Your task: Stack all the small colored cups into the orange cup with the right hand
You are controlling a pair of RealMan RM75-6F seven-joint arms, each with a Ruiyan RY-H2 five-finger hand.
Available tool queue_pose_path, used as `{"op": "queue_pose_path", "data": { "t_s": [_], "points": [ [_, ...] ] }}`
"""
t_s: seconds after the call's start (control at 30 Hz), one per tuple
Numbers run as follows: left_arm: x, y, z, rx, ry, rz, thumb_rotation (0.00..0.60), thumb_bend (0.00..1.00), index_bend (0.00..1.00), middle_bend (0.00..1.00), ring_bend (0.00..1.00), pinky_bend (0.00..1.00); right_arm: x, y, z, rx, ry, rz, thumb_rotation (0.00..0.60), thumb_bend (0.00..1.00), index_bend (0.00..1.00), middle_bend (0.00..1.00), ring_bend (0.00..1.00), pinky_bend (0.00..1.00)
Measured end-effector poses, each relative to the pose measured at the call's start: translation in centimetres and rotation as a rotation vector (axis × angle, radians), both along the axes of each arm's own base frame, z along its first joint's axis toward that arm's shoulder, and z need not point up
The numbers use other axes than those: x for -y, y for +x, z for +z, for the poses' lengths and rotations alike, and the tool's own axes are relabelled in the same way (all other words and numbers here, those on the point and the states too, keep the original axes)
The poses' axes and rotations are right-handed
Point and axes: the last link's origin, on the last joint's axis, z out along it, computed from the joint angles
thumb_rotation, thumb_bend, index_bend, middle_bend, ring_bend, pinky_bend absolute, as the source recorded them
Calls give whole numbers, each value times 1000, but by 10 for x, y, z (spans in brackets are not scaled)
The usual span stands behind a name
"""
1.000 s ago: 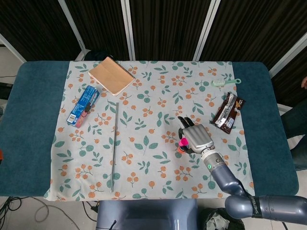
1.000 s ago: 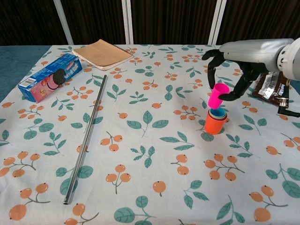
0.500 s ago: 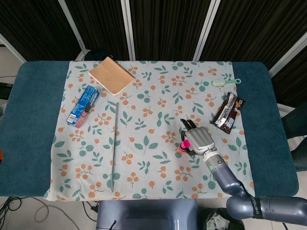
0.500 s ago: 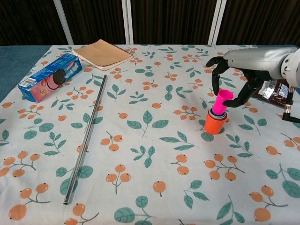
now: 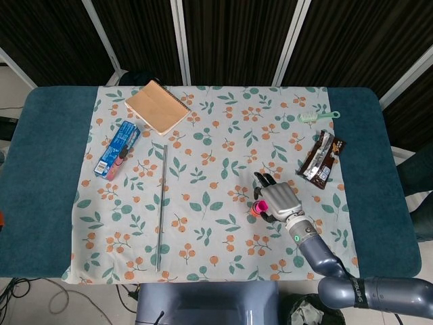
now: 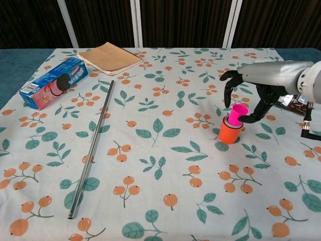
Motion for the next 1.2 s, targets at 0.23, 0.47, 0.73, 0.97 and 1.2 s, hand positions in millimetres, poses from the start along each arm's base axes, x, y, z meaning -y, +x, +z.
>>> {"op": "queue_pose_path", "data": {
  "t_s": [0.23,0.47,0.73,0.97,1.2],
  "points": [
    [0,0,-1,-5,-2,-2,600,413,180,35,10,197,1,1,15,8,-19,-10,600,262,0,0,10,139],
    [0,0,-1,-7,-2,-5,600,413,181,35,10,187,-7,-11,69,7,-149,-7,600,262,0,0,9,126],
    [0,1,-1,-5,8,-5,600,413,181,35,10,185,-52,-50,129,11,-353,15,600,261,0,0,9,121],
    [0,2,1,-1,17,-11,600,413,181,35,10,177,-126,-103,158,35,-523,-17,600,261,0,0,9,116],
    [1,3,1,-6,19,-18,600,413,181,35,10,159,-166,-145,159,2,-604,-10,600,262,0,0,9,112]
  ]
}}
